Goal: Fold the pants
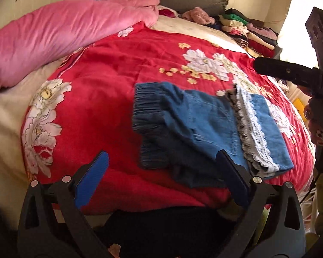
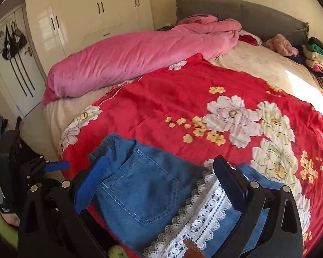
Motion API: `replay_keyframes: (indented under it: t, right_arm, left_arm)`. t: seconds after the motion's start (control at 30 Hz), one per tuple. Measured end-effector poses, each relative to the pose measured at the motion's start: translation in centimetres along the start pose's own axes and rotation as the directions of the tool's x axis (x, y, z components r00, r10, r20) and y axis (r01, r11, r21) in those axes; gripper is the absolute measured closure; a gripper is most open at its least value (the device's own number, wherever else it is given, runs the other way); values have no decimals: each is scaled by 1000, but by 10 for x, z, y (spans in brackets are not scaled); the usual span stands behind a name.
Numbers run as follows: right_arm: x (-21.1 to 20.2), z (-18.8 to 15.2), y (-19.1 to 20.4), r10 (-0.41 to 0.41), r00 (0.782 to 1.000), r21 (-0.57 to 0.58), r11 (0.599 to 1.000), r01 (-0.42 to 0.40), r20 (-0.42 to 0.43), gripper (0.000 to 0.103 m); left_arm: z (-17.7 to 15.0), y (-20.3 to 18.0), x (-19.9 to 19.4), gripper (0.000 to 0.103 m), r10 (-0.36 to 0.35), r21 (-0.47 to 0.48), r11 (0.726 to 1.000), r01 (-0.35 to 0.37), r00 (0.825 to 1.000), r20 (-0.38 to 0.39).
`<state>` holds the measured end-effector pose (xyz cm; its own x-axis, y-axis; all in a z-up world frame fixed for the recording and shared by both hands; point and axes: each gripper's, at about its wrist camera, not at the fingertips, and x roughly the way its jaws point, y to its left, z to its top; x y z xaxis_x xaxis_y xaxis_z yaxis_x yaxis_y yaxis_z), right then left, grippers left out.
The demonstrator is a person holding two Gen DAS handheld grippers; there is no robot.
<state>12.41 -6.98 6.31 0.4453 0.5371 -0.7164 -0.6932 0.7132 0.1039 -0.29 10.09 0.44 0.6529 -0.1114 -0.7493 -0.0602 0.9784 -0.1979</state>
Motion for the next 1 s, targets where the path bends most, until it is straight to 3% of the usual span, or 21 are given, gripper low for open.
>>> replay_keyframes:
  t: [0.33,0.4,0.47,0.67,0.77,0.83,0.93,1.0]
  right_arm:
    - [73,18,28,73,988,-96,992,-86,-133,5]
    - [86,22,34,95,982,-109,988,-113,-163,5]
    - [100,25,41,114,974,-126,982,-141,-195,5]
    - [141,29,51,167,943,-125,970,-210,-289,8]
    - [157,23,51,229,917,-70,962,-266,-327,29]
    - [160,18,47,290,901,-24,949,-314,-323,55]
    - [145,18,36,330,903,12,940,-340,-276,69]
    - [126,16,24,371,901,47,928,-370,-227,72]
  left_arm:
    - [0,12,24,12,-45,-43,998,44,999,-25]
    - [1,14,27,35,-99,-69,993,98,995,-19]
    - [1,14,32,47,-129,-84,988,126,991,-34]
    - [-3,10,41,51,-122,-86,989,117,991,-51]
    - [-3,9,41,51,-112,-83,991,107,992,-56]
    - [-3,9,42,51,-108,-83,991,102,992,-61]
    - [-1,7,40,51,-104,-77,992,99,993,-62]
    - [0,4,36,51,-106,-71,992,102,993,-57]
